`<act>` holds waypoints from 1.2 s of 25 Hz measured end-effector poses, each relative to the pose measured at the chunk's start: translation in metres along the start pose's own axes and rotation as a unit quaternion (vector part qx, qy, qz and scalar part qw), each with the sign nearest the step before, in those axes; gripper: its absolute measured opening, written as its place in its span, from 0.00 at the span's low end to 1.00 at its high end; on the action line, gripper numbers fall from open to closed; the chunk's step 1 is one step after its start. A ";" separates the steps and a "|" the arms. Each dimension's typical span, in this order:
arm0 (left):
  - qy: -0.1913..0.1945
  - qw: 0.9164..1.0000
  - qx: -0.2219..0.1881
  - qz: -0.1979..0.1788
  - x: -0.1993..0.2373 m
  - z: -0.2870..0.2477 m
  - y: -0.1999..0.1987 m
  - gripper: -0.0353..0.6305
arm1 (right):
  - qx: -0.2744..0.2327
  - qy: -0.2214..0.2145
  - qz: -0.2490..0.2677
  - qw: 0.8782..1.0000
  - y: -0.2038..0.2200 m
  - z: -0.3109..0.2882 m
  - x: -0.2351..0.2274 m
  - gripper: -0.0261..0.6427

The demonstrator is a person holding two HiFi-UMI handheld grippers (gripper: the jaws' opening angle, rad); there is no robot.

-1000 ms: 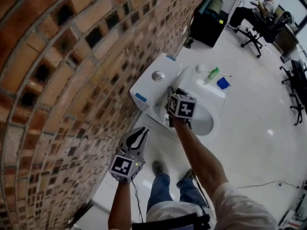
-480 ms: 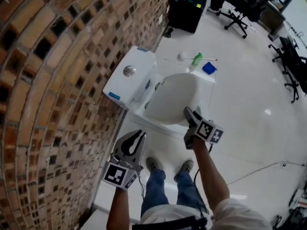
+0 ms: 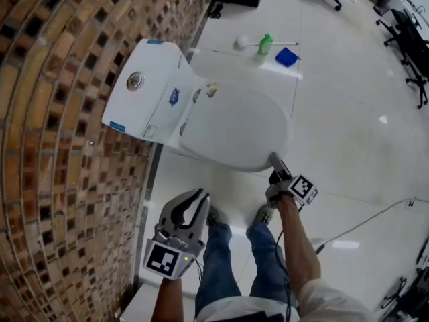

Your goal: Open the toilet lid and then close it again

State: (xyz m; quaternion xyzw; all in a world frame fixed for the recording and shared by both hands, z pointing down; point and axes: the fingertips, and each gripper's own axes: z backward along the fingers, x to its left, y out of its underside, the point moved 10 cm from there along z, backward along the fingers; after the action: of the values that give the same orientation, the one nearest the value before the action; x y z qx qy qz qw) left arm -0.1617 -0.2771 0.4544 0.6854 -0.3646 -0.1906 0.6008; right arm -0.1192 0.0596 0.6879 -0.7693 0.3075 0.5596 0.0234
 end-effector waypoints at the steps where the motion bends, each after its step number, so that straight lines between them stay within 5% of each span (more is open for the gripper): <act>1: 0.000 1.000 0.005 0.002 -0.004 -0.005 0.006 0.12 | -0.001 -0.008 -0.014 1.000 0.001 -0.002 -0.015 0.30; 6: -0.003 1.000 0.015 0.008 -0.021 -0.025 0.021 0.12 | 0.011 -0.027 -0.051 0.998 0.007 -0.011 -0.055 0.32; 11: -0.010 1.000 0.017 0.009 -0.034 -0.036 0.021 0.12 | 0.019 0.076 -0.073 0.994 0.016 -0.009 -0.077 0.35; 15: -0.012 1.000 0.024 0.005 -0.039 -0.043 0.022 0.12 | 0.033 0.106 -0.070 0.991 0.017 -0.015 -0.084 0.36; 19: -0.008 1.000 0.024 0.001 -0.044 -0.049 0.018 0.12 | 0.040 0.149 -0.021 0.988 0.009 -0.008 -0.080 0.36; 23: -0.003 1.000 0.021 0.003 -0.047 -0.051 0.006 0.12 | 0.048 0.084 0.125 0.987 -0.016 0.016 -0.023 0.36; 26: 0.004 1.000 0.018 -0.001 -0.054 -0.044 -0.015 0.12 | 0.053 -0.008 0.284 0.957 -0.034 0.056 0.053 0.36; 30: 0.021 1.000 0.013 -0.016 -0.062 -0.031 -0.055 0.12 | 0.050 -0.095 0.495 0.862 -0.058 0.117 0.158 0.36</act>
State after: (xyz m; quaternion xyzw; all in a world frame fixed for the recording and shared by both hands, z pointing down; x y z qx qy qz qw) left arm -0.1662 -0.2104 0.3974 0.7030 -0.3430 -0.1811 0.5962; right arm -0.1599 0.0803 0.4880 -0.4570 0.6719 0.5514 -0.1890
